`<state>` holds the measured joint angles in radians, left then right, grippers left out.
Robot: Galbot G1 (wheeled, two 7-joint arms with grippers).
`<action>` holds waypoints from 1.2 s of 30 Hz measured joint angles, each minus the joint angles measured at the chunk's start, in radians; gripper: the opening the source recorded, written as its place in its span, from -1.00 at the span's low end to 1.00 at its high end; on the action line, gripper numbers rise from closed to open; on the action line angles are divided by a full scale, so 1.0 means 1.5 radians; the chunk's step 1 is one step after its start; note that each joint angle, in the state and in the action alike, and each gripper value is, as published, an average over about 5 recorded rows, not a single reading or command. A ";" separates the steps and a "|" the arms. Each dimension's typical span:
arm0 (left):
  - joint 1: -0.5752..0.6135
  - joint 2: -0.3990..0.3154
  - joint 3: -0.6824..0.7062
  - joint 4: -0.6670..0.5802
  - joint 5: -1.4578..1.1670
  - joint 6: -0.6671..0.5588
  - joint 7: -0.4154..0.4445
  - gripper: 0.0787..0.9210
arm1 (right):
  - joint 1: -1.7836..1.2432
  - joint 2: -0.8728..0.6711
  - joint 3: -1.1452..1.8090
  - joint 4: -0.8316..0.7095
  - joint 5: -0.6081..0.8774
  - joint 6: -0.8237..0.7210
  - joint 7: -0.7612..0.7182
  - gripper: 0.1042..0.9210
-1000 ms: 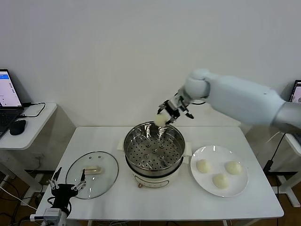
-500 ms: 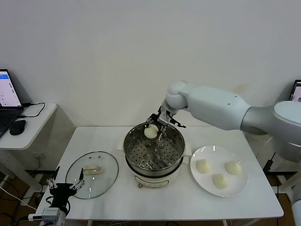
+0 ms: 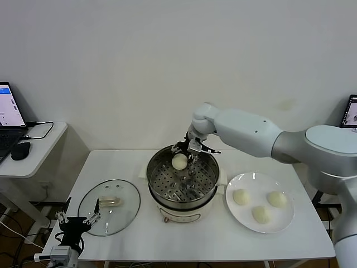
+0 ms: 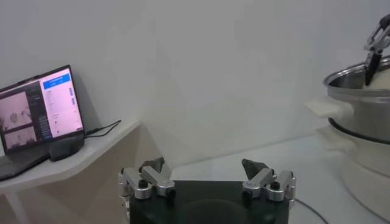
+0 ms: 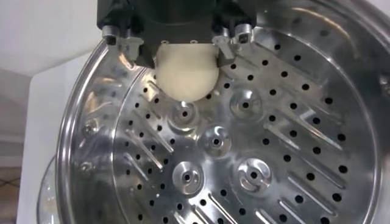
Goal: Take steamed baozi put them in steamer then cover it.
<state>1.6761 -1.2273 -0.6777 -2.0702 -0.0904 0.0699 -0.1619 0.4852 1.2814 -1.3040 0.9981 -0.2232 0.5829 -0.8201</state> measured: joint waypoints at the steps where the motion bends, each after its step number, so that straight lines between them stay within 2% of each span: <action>1: 0.000 0.000 0.000 -0.001 0.000 0.000 0.000 0.77 | 0.008 -0.005 -0.003 0.008 0.012 -0.008 -0.005 0.74; 5: 0.002 0.004 -0.004 -0.006 -0.004 0.001 0.000 0.77 | 0.048 -0.035 -0.020 0.056 0.088 -0.077 -0.035 0.76; 9: 0.004 0.008 -0.007 -0.012 -0.008 0.002 0.000 0.77 | 0.095 -0.088 -0.038 0.122 0.172 -0.187 -0.063 0.76; 18: 0.004 0.018 -0.006 -0.020 -0.010 0.003 0.000 0.77 | 0.169 -0.262 -0.070 0.286 0.300 -0.431 -0.107 0.76; 27: 0.004 0.026 -0.008 -0.018 -0.013 0.003 0.000 0.77 | 0.163 -0.432 -0.087 0.385 0.315 -0.547 -0.124 0.76; 36: -0.001 0.018 -0.009 -0.013 -0.011 0.006 0.000 0.77 | 0.071 -0.501 -0.053 0.411 0.279 -0.586 -0.123 0.76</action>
<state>1.6746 -1.2001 -0.6907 -2.0892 -0.1074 0.0787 -0.1620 0.5918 0.5292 -1.3838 1.6152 0.1959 -0.2957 -1.0048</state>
